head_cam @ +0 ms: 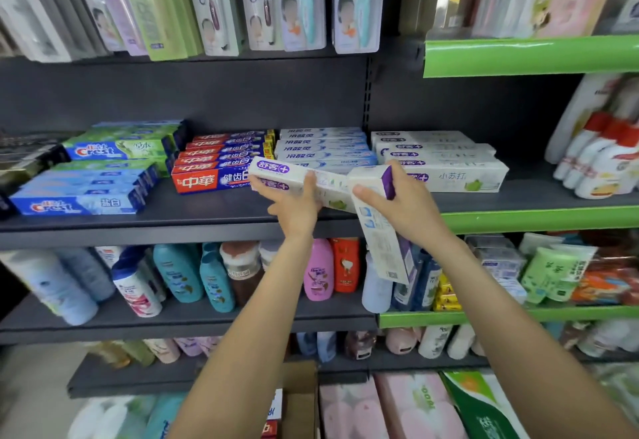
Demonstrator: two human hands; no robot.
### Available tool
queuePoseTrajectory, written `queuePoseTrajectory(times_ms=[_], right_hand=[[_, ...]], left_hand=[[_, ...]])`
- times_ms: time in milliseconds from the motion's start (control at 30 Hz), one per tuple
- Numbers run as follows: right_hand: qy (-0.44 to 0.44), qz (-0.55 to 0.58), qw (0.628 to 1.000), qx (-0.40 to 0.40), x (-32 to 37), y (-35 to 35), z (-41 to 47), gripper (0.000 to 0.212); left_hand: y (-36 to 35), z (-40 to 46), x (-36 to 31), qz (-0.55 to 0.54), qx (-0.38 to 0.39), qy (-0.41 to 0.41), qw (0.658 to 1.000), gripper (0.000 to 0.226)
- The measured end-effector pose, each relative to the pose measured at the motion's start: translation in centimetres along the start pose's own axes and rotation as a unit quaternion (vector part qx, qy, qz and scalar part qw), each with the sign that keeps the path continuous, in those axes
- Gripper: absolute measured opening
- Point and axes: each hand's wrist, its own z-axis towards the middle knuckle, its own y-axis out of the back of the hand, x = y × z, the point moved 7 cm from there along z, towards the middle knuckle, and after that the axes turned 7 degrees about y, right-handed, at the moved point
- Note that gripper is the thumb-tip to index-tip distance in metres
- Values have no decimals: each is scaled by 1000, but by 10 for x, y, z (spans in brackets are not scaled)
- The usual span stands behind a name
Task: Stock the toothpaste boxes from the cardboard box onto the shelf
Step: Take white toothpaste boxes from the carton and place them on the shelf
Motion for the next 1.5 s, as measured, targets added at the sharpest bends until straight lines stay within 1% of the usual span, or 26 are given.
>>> queuePoseTrajectory(times_ms=[100,167,200,233,300,367,400,433,500,567,633,733,800,867,933,1033,1067,1133,1167,1233,1267,1300,1367,1400,1433,1500], right_hand=[[5,-14,1000,21,-8,-12,7,45],[6,-1,1000,17,-13,-15,10,47],[4,8,1000,15,-15,-16,11,47],[3,18,1000,16,-17,-17,12,49],[-4,32,999,20,-20,-20,13,52],[-11,42,999,19,-21,-20,10,48],[-12,51,998,16,-21,-18,9,44],[-14,66,998,11,-20,-16,7,40],[-28,108,994,-10,-21,-8,3,38],[-48,141,988,-46,-23,3,-2,48],[-55,142,986,-71,-24,15,-7,54],[-36,108,991,-65,-15,31,-15,50],[-30,100,993,-48,-7,36,-20,49],[-27,117,992,-41,-3,38,-25,44],[-29,146,988,-49,-1,40,-28,37],[-22,221,974,-51,3,37,-27,21],[-20,244,969,-38,5,33,-26,18],[-20,299,954,1,9,23,-26,19],[-16,336,942,19,10,18,-27,22],[-1,419,907,46,7,12,-30,34],[1,448,892,61,4,11,-32,41],[1,458,885,78,0,10,-34,51],[-8,437,891,123,-8,10,-38,68],[-16,417,897,146,-13,10,-40,74],[-22,396,903,168,-18,12,-43,78],[-39,356,913,197,-25,15,-47,85]], left_hand=[[-3,5,4,74,40,12,996,93],[0,7,3,224,74,-21,972,91],[7,6,-3,317,58,-70,944,85],[17,6,-14,392,13,-140,909,76],[30,3,-40,472,-60,-295,829,62],[25,8,-49,532,-44,-407,741,57],[19,12,-47,558,-16,-437,705,55],[14,16,-45,574,5,-448,685,52],[7,22,-42,573,12,-446,688,47],[-2,24,-43,564,0,-446,695,46],[-12,25,-41,565,-7,-439,699,45],[-19,30,-40,562,-5,-425,710,46],[-18,28,-42,523,7,-436,733,45],[-10,15,-49,440,23,-462,770,41],[-1,-2,-52,373,69,-476,793,39],[5,-18,-53,382,151,-458,789,44],[5,-19,-52,378,202,-415,803,44],[3,-27,-43,312,352,-262,843,46],[0,-36,-36,283,424,-202,836,52],[-2,-57,-23,306,510,-165,787,68],[-1,-62,-16,320,531,-166,767,72],[1,-64,-14,333,530,-171,761,72],[5,-64,-20,360,488,-222,764,61],[7,-64,-26,403,440,-288,749,56],[7,-65,-33,461,364,-384,712,54],[5,-69,-43,529,207,-555,608,58]])
